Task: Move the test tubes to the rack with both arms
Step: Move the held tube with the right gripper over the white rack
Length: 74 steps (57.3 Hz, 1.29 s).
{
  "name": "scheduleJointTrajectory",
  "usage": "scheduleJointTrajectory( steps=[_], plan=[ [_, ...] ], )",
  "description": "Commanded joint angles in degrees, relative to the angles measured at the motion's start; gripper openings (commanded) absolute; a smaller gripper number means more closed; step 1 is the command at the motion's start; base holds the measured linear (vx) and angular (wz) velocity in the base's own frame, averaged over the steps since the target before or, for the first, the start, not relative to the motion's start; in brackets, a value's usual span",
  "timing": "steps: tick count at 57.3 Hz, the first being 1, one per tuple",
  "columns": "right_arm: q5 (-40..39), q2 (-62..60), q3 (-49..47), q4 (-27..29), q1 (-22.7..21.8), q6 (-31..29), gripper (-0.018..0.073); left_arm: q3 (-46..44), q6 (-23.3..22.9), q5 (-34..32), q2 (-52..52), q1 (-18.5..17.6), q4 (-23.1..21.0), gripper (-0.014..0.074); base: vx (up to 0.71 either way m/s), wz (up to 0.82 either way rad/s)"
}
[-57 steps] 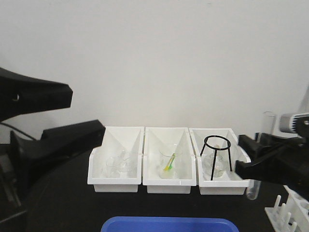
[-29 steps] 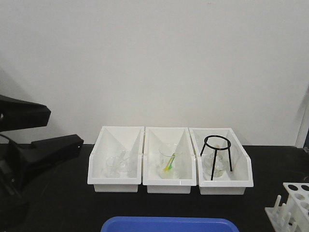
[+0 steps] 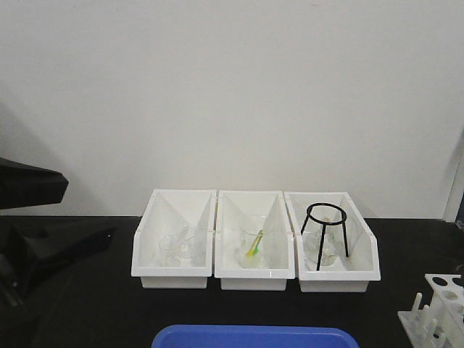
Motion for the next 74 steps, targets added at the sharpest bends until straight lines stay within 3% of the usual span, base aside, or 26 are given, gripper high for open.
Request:
scheduleJointTrajectory(
  steps=[1, 35, 74],
  plan=[
    [-6.35, -0.39, -1.86, -1.42, -0.42, 1.25, -0.0006, -1.6, -0.58, -3.72, -0.53, -0.04, 0.75, 0.0498, 0.0, 0.0],
    [-21.31, 10.92, -1.93, 0.14, -2.09, 0.1, -0.0006, -1.6, -0.54, -2.07, -0.53, -0.04, 1.03, 0.0498, 0.0, 0.0],
    [-21.28, 13.96, -1.93, -3.7, -3.74, 3.64, -0.0006, -1.6, -0.64, -1.68, -0.53, -0.04, 2.49, 0.0498, 0.0, 0.0]
  ],
)
